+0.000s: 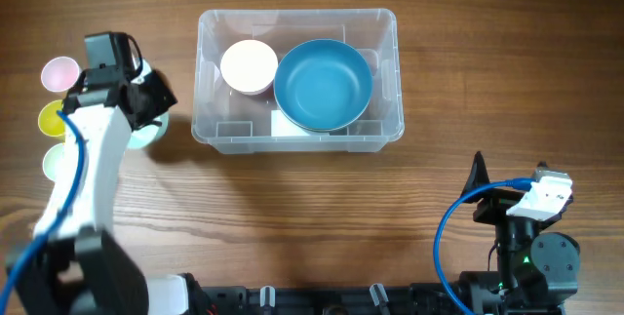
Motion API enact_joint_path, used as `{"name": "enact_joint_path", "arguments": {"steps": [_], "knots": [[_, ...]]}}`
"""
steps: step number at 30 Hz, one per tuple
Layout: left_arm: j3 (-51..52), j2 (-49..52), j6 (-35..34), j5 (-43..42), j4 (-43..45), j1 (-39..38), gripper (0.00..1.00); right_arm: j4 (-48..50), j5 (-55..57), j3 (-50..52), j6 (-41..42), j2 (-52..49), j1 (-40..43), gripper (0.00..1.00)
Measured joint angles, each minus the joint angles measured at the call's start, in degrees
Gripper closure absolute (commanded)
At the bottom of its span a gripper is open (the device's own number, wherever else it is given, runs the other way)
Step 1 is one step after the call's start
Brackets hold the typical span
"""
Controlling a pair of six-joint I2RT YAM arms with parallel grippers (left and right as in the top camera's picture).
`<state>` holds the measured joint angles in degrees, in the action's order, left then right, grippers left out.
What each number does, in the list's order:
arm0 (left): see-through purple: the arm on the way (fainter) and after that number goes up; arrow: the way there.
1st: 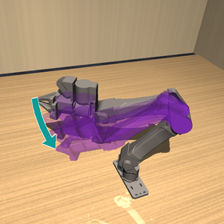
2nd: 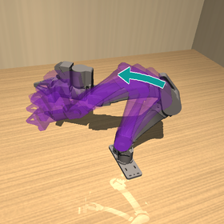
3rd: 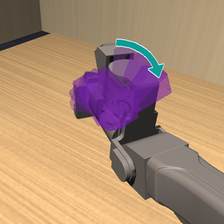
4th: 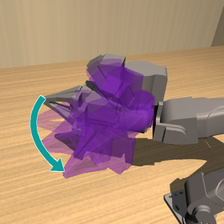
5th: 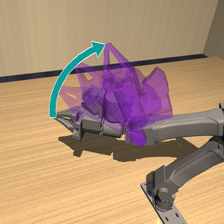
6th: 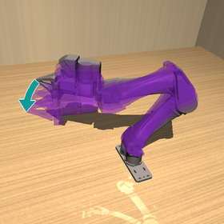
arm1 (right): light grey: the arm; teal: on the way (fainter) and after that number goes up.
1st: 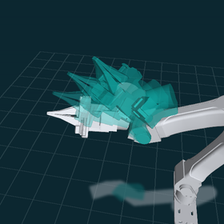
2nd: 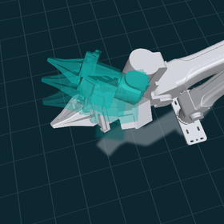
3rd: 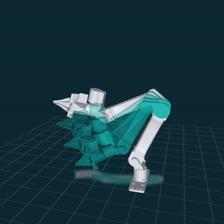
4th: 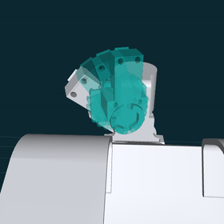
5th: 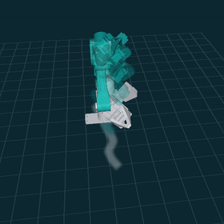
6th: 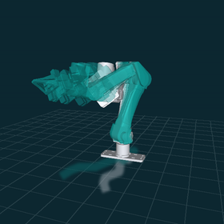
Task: Pack container
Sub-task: 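Grasp the rim of the mint green bowl with the left gripper, then lift the mint green bowl and stack it onto the pink bowl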
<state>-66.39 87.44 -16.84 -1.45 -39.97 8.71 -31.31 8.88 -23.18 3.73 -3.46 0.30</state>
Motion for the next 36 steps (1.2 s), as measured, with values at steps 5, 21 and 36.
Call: {"name": "enact_joint_path", "arguments": {"steps": [5,21,36], "knots": [[-3.32,-10.56,-0.07,-1.29,-0.87,-5.64,0.96,0.0,0.0,0.0,0.0,0.0,0.0,0.0],[-9.03,-5.27,-0.2,11.89,10.71,-32.24,0.96,0.0,0.02,0.0,0.0,0.0,0.0,0.0],[-9.03,16.06,3.45,14.73,18.6,-32.24,0.73,0.0,0.0,0.0,0.0,0.0,0.0,0.0]]}}
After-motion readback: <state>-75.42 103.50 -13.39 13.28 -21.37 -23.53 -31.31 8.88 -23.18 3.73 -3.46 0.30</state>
